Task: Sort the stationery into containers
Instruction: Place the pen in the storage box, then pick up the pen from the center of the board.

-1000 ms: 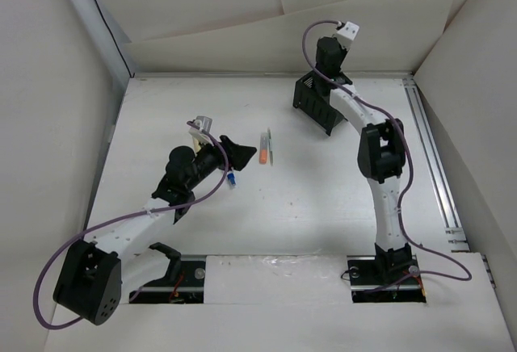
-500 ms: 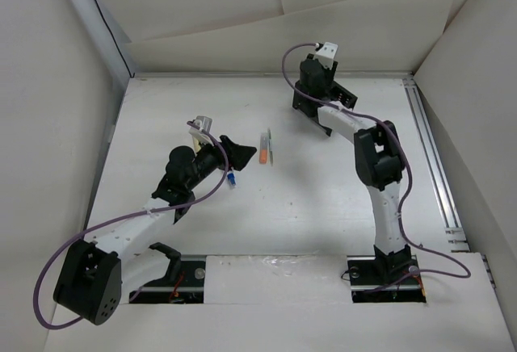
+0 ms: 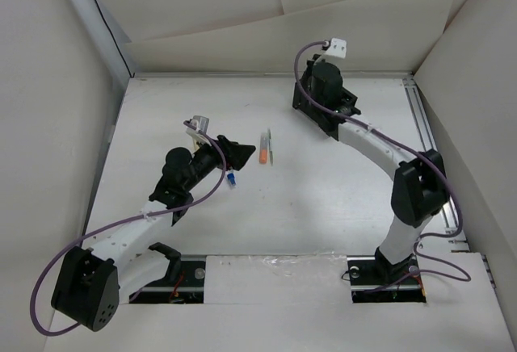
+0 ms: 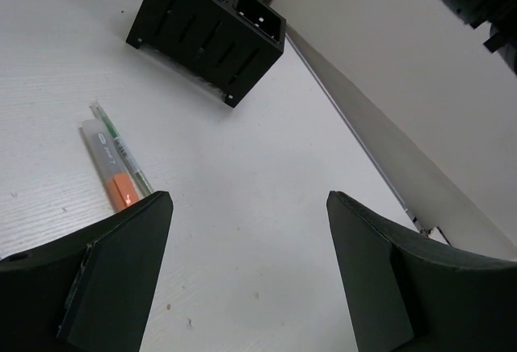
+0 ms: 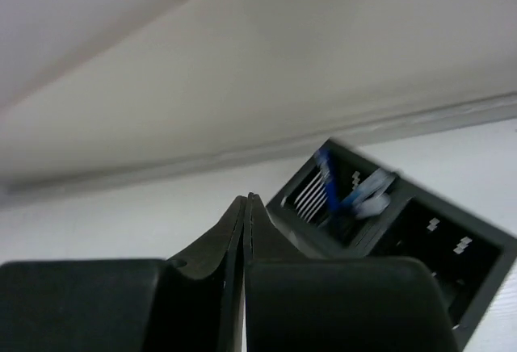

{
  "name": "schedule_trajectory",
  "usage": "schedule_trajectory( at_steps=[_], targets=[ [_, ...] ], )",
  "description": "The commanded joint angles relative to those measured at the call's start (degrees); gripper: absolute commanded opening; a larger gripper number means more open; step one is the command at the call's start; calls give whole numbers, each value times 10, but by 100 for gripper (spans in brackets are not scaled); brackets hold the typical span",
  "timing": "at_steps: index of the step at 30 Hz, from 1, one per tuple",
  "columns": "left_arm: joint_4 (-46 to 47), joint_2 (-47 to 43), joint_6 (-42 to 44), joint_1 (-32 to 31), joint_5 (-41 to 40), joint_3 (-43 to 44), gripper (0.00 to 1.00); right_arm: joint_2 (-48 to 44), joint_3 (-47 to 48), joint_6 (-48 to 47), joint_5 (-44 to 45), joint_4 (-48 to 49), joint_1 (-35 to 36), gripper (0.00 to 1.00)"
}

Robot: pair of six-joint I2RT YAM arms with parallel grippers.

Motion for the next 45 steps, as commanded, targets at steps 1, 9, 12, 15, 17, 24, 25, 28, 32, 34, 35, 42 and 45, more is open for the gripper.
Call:
schedule_trajectory(
  at_steps=[1, 9, 12, 15, 17, 24, 25, 28, 32, 34, 35, 42, 45],
  targets=[
    [30, -13, -2, -1, 3, 8, 74, 24, -39, 60, -152, -83, 26, 0],
    [30, -13, -2, -1, 3, 3, 74, 139, 30, 60, -140, -216, 86, 21],
    [30, -13, -2, -1, 3, 3, 74, 171, 43, 80, -145, -230, 86, 27],
    [30, -19, -2, -1, 3, 3, 74, 197, 49, 91, -153, -237, 86, 27],
    [30, -19, -2, -1, 3, 3, 74, 214, 55, 92, -153, -247, 86, 29],
    [30, -19, -2, -1, 3, 3, 74, 242, 73, 104, -147, -252, 86, 29],
    [30, -19, -2, -1, 3, 3, 74, 251, 80, 104, -142, -259, 86, 29],
    [30, -19, -2, -1, 3, 3, 74, 270, 111, 104, -142, -274, 86, 29],
    [30, -19, -2, -1, 3, 3, 74, 294, 151, 104, -137, -297, 81, 30],
    [30, -19, -2, -1, 3, 3, 74, 300, 159, 104, -137, -309, 76, 30],
    [30, -19, -2, -1, 3, 3, 74, 300, 167, 104, -137, -309, 76, 31],
    [30, -24, -2, -1, 3, 3, 74, 332, 224, 99, -149, -362, 64, 33],
    [30, -24, -2, -1, 3, 3, 74, 332, 225, 99, -154, -368, 64, 31]
  ],
)
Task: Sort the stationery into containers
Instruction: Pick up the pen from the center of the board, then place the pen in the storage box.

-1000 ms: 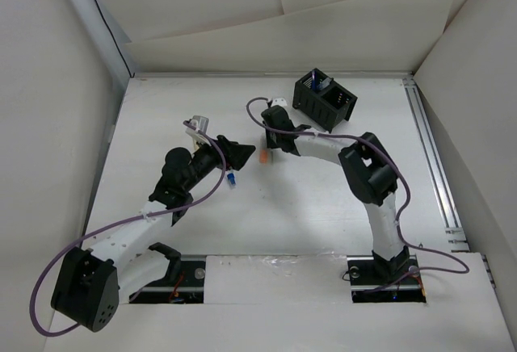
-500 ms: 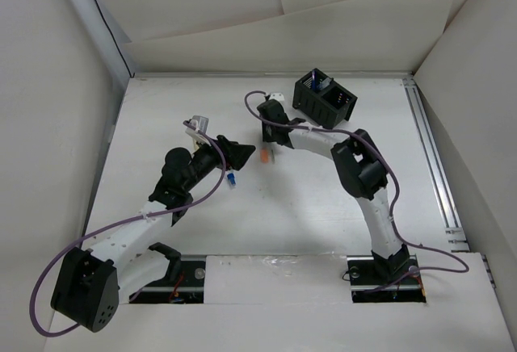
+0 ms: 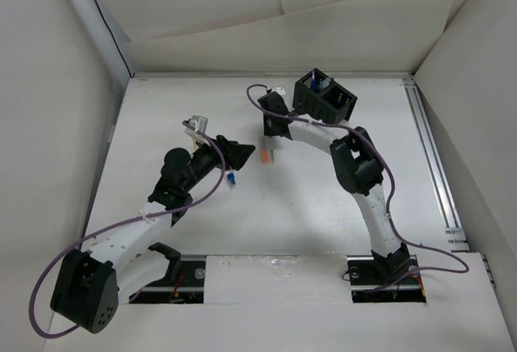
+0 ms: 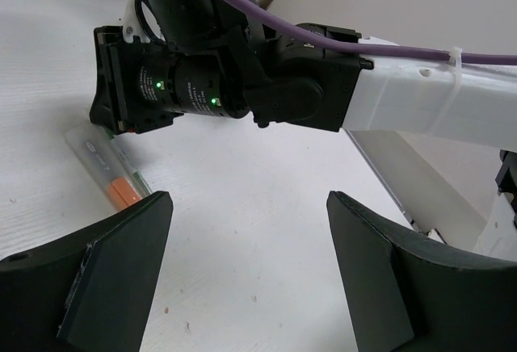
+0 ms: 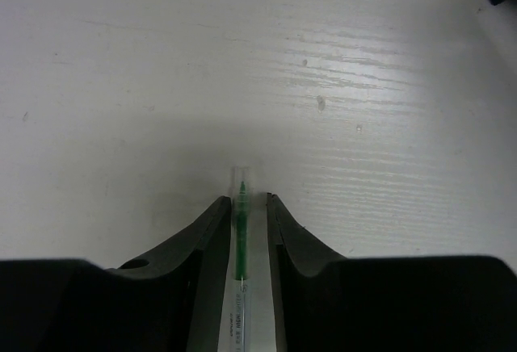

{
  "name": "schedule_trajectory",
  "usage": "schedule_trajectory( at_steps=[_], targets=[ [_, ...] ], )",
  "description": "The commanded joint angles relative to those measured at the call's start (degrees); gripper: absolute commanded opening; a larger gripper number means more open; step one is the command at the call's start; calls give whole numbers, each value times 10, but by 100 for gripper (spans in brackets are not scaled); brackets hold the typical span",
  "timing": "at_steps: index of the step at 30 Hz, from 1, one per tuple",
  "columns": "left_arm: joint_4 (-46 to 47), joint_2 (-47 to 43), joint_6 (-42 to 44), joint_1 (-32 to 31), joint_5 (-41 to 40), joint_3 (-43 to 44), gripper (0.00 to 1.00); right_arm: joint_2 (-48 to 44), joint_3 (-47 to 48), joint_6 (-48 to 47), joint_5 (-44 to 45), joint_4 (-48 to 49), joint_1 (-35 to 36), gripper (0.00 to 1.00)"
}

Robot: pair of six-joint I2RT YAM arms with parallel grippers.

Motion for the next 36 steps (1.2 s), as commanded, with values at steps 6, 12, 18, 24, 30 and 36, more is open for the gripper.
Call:
schedule_trajectory(
  at_steps=[6, 12, 18, 24, 30, 36],
  targets=[
    [29, -20, -2, -1, 3, 3, 74, 23, 44, -16, -24, -53, -14, 21],
    [29, -20, -2, -1, 3, 3, 74, -21, -13, -22, -13, -31, -20, 0],
    [29, -14, -2, -1, 3, 3, 74, -170, -104, -12, -37, 59, -53, 0],
    [29, 2, -8, -1, 8, 3, 74, -241, -72, 40, 35, 118, -130, 0],
    [39, 8, -8, -1, 19, 3, 74, -185, 39, 73, 125, 178, -205, 0],
    [39, 18, -8, -1, 19, 8, 74, -74, 163, 46, 197, 199, -218, 0]
  ],
)
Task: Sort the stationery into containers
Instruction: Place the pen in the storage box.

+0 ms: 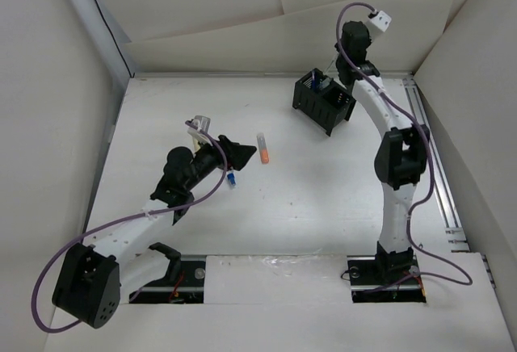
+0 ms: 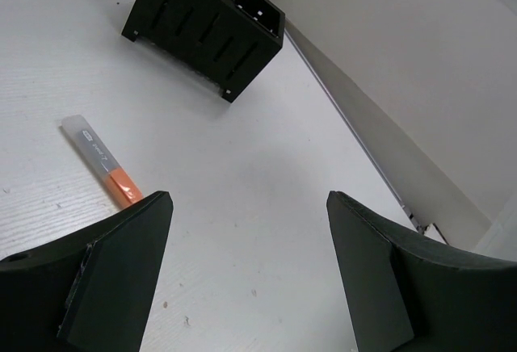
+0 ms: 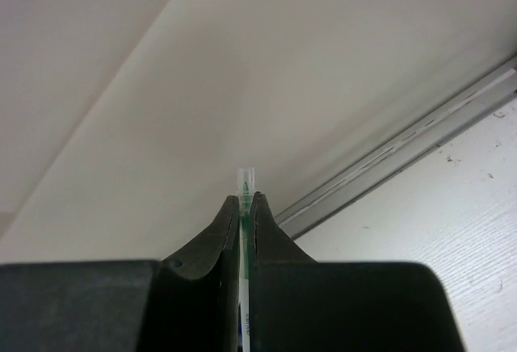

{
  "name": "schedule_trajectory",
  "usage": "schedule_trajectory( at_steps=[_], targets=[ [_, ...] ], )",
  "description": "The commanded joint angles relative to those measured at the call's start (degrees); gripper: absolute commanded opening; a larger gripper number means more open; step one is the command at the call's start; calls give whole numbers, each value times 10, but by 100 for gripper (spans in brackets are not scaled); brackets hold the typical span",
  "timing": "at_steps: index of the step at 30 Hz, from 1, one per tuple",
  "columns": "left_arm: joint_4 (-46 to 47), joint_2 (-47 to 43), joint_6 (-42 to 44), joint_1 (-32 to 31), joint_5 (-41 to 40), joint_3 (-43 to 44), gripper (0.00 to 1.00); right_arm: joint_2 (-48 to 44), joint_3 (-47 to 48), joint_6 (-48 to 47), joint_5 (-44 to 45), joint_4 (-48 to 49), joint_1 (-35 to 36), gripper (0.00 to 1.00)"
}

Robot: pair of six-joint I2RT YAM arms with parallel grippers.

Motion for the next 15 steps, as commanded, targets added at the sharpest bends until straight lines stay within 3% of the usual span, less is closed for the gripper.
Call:
schedule_trajectory(
  at_steps=[1, 10, 15],
  targets=[
    [35, -1, -2, -1, 12, 8, 74, 48, 56, -18, 51, 32, 11, 0],
    [35, 21, -2, -1, 12, 8, 74, 77, 18, -102, 71, 142, 34, 0],
    [35, 28, -2, -1, 12, 13, 74, 71, -66, -160, 103, 221, 67, 0]
  ],
)
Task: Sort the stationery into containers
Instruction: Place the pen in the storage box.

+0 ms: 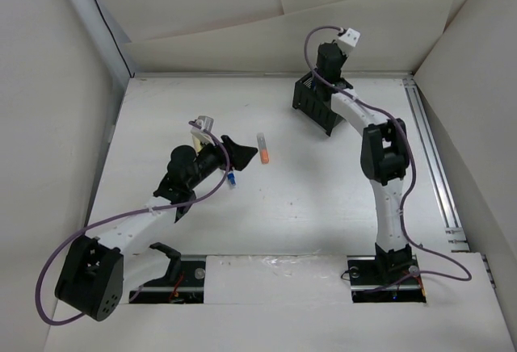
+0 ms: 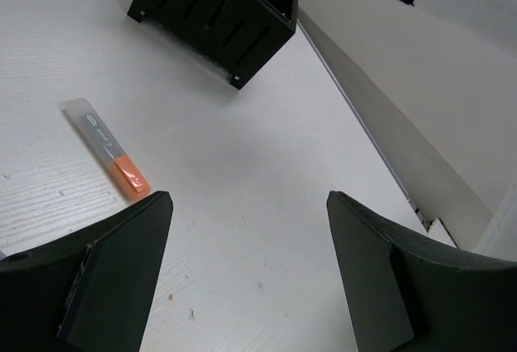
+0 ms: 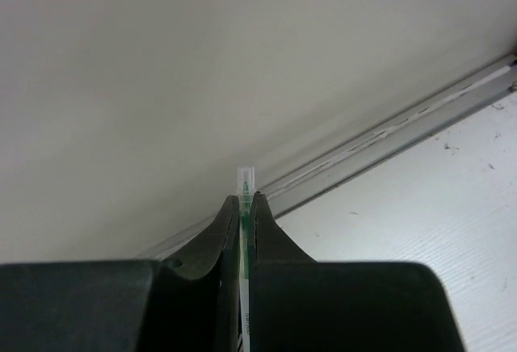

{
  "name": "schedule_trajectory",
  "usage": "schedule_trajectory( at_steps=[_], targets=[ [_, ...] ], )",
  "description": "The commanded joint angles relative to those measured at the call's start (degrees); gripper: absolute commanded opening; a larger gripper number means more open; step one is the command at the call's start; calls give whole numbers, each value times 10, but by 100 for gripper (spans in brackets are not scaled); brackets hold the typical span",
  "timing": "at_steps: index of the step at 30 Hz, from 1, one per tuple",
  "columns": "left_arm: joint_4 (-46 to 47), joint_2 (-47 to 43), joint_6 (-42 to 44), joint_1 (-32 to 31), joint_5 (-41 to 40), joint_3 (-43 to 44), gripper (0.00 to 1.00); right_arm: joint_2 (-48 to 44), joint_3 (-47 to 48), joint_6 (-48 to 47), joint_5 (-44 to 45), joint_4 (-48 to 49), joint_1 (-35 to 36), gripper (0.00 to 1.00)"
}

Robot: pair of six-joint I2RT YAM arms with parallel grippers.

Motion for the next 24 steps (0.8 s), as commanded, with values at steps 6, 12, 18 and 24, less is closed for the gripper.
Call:
schedule_trajectory(
  at_steps=[6, 12, 18, 24],
  targets=[
    [31, -13, -1, -1, 10, 13, 74, -49, -106, -103, 89, 147, 51, 2],
    [31, -24, -1, -1, 10, 8, 74, -118, -161, -103, 85, 153, 62, 60],
    [31, -35, -1, -1, -1, 3, 74, -234, -243, -73, 21, 121, 88, 72],
    [26, -72, -1, -1, -30, -3, 73, -306, -303, -12, -157, 2, 121, 17]
  ],
)
